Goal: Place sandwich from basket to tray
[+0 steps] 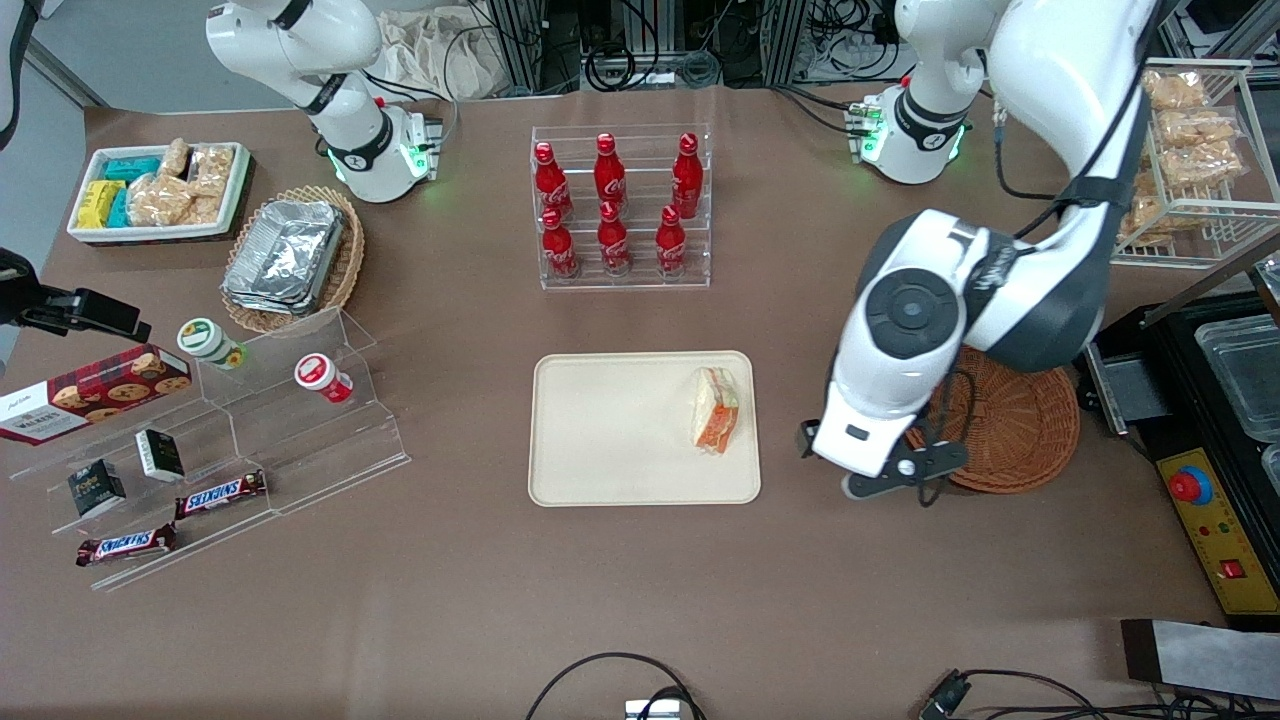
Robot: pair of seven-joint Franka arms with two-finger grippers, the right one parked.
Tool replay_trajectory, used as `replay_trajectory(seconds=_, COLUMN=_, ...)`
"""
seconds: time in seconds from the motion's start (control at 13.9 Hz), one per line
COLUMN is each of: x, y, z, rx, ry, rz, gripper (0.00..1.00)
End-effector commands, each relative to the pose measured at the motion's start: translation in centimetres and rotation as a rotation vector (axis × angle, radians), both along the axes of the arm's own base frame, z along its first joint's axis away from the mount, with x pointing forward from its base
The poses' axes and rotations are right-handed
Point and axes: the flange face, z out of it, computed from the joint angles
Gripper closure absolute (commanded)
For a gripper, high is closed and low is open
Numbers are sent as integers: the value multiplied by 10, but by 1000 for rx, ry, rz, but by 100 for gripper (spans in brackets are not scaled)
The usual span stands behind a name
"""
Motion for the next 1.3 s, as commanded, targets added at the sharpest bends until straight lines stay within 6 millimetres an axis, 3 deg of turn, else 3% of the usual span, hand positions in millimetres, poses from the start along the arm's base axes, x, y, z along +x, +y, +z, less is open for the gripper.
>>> replay_trajectory(seconds=0.0, x=0, y=16, z=17, rx=-3, ry=27, rz=-16, gripper=0)
replay_trajectory(seconds=0.29, x=4, y=53, z=43, rx=4, ry=10, rz=-49, gripper=0)
replay_trajectory(seconds=0.51, x=-4, y=88, z=49, rx=43, ry=81, rz=-130, gripper=0)
replay_trajectory(seconds=0.87, x=-28, y=176, z=85, rx=-46, ry=116, rz=-211, gripper=0)
replay_trajectory(seconds=1.23, x=-53, y=212, z=126, rx=-71, ry=72, rz=-239, gripper=0)
